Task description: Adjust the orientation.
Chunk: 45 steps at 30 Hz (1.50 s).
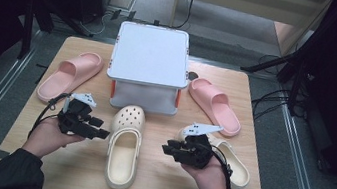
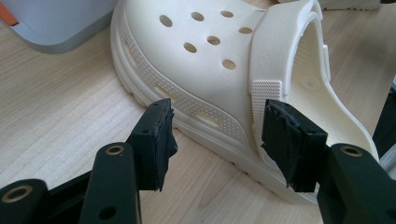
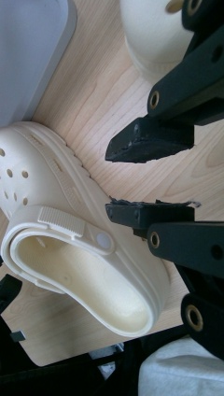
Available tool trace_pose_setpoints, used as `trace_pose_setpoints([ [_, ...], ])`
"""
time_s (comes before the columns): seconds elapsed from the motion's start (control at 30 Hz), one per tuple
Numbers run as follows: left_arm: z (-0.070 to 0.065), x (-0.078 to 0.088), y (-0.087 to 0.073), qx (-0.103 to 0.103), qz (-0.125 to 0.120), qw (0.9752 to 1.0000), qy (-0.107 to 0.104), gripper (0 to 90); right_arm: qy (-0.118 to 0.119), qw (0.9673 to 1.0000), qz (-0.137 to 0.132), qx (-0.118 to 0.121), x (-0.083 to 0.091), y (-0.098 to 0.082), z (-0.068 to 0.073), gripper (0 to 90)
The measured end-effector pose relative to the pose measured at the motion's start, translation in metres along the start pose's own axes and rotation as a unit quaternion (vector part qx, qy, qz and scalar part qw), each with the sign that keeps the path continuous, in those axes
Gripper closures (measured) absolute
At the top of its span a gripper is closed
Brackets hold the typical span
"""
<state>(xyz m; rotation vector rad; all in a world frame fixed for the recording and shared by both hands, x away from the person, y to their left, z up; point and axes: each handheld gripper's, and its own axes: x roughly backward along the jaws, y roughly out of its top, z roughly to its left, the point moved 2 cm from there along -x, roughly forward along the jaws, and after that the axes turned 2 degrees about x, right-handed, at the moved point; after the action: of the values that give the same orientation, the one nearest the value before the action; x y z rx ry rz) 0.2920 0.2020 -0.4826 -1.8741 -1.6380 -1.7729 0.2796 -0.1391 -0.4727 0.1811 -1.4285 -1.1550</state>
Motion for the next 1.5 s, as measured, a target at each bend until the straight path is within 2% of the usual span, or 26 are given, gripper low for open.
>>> trace_pose_setpoints([
  [0.1, 0.002, 0.000, 0.001, -0.001, 0.003, 1.0000, -0.001, 42.8, -0.004, 1.0000, 0.004, 0.004, 0.006, -0.002, 0.000, 68.6],
  [0.4, 0.002, -0.004, 0.005, -0.010, 0.006, 0.9999, -0.007, 42.5, -0.027, 0.9996, 0.008, -0.009, 0.034, -0.019, -0.009, 67.4],
  [0.67, 0.003, -0.007, 0.010, -0.009, 0.010, 0.9998, -0.012, 42.3, -0.046, 0.9987, 0.007, -0.021, 0.054, -0.032, -0.016, 68.0],
  [0.83, 0.004, -0.008, 0.013, -0.011, 0.011, 0.9998, -0.015, 42.3, -0.074, 0.9966, 0.004, -0.035, 0.077, -0.046, -0.023, 67.0],
  [1.13, 0.006, -0.009, 0.016, -0.010, 0.011, 0.9997, -0.017, 42.3, -0.100, 0.9936, 0.001, -0.052, 0.098, -0.065, -0.029, 66.3],
  [1.33, 0.006, -0.009, 0.015, -0.009, 0.011, 0.9998, -0.016, 42.3, -0.116, 0.9917, 0.002, -0.056, 0.099, -0.071, -0.039, 59.4],
  [1.4, 0.006, -0.009, 0.015, -0.009, 0.011, 0.9998, -0.017, 42.3, -0.109, 0.9919, 0.027, -0.060, 0.090, -0.075, -0.047, 58.3],
  [1.5, 0.006, -0.010, 0.015, -0.009, 0.011, 0.9997, -0.018, 42.2, -0.102, 0.9924, 0.037, -0.059, 0.083, -0.076, -0.052, 60.0],
])
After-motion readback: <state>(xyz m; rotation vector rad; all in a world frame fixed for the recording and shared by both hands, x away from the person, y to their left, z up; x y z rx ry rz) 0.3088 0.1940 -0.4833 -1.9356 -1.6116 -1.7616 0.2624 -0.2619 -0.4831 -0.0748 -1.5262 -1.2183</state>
